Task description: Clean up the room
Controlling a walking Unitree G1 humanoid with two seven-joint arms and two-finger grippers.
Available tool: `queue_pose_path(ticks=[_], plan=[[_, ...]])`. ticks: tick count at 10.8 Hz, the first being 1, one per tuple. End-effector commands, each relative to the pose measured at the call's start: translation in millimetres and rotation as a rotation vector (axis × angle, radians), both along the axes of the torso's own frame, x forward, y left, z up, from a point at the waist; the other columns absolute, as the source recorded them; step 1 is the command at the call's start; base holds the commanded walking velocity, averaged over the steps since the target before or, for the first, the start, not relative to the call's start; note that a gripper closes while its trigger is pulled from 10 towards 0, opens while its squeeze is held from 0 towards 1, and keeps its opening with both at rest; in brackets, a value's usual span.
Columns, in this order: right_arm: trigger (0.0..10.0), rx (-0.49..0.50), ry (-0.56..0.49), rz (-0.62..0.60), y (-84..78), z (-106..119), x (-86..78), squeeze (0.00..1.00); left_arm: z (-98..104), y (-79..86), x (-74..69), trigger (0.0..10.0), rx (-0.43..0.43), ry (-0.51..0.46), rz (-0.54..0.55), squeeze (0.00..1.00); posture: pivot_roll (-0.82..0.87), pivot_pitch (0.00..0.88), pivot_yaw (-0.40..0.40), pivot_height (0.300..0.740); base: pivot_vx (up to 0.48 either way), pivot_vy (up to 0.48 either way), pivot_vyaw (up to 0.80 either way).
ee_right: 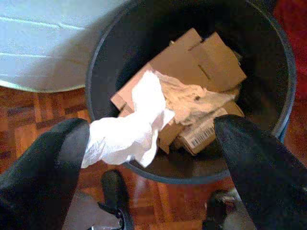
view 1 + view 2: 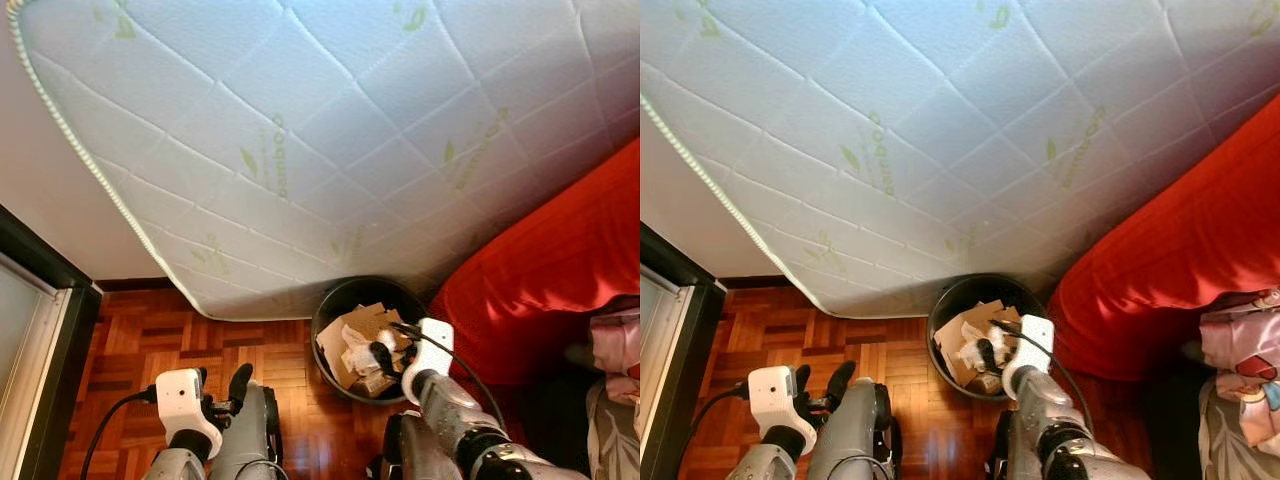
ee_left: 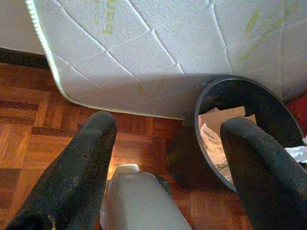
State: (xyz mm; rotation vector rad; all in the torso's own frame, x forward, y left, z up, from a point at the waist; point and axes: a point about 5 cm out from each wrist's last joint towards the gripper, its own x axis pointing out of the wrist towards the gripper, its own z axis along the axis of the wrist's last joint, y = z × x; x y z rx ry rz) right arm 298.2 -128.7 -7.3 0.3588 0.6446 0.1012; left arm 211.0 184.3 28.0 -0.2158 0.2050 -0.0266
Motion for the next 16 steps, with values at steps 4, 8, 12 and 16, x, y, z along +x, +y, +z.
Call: queue_pose_path(ticks=[4, 8, 12, 16], plan=[[10.0, -0.142, -0.081, 0.098, 7.5, 5, 2.8, 0.00, -6, 0.7, -3.5, 10.0, -0.014, 0.030, 0.010, 0.00, 0.20, 0.254, -0.045, 0.622, 0.000, 0.000, 0.00], [10.0, -0.316, -0.094, 0.085, -5.5, 9, 8.8, 0.00, -6, 3.8, -1.4, 10.0, -0.010, 0.026, 0.013, 0.00, 0.19, 0.232, -0.043, 0.622, 0.000, 0.000, 0.00], [10.0, -0.086, 0.039, -0.117, -5.3, 1, 3.2, 0.00, -5, 1.9, 0.0, 10.0, -0.015, 0.021, 0.007, 0.00, 0.19, 0.223, -0.045, 0.622, 0.000, 0.000, 0.00], [10.0, -0.478, -0.289, 0.117, 0.2, 35, 27.1, 0.00, -5, 3.1, 1.3, 10.0, -0.014, 0.020, 0.014, 0.00, 0.20, 0.241, -0.045, 0.622, 0.000, 0.000, 0.00]])
